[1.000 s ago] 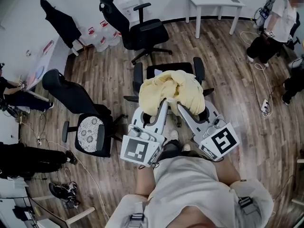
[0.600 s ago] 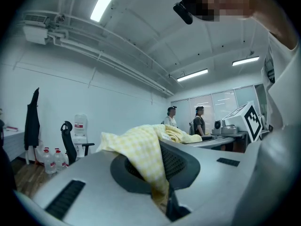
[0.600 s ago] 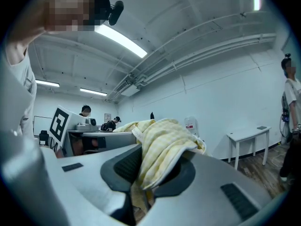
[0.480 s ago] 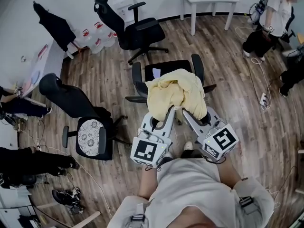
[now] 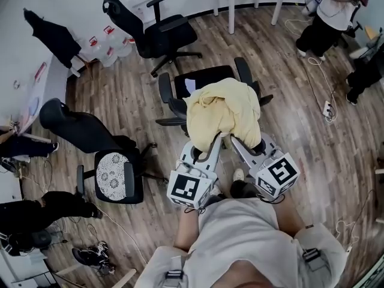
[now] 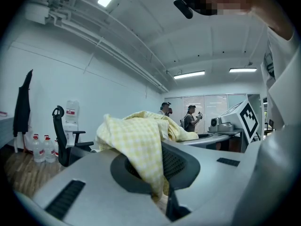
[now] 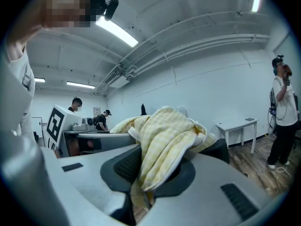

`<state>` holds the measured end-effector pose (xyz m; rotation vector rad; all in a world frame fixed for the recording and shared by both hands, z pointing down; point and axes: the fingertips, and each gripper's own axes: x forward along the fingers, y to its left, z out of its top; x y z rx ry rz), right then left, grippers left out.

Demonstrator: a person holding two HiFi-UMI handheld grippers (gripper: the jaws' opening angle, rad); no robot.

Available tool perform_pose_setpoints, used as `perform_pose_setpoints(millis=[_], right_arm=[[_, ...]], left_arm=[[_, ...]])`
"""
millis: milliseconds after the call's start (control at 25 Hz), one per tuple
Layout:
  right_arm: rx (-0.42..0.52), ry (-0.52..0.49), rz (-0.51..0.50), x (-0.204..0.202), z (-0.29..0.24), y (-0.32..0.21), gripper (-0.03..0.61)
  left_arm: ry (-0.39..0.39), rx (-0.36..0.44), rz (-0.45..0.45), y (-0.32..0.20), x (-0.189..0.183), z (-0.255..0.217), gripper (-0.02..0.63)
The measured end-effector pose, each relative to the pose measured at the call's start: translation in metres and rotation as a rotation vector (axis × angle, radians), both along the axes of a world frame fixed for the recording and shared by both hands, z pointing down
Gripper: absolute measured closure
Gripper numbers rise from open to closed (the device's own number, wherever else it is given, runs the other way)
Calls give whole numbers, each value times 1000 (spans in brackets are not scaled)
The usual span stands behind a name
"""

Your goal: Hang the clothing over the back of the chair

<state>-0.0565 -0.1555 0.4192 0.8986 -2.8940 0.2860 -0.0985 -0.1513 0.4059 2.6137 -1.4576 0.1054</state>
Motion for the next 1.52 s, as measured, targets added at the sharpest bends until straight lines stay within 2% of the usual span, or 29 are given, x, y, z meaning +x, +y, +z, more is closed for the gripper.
perform_pose_setpoints(millis=[280,680,1520], right_arm=[[-42,-1,33,2,17,-4,506],[-100,-15,63,8,43,-17,506],[-120,-19,74,6,64,-44,503]], left_arm=[[8,-26,22,-4,0,17,577],[15,-82,-1,-14,-4,44,577],[4,-54,-65,-37,-10,67,575]])
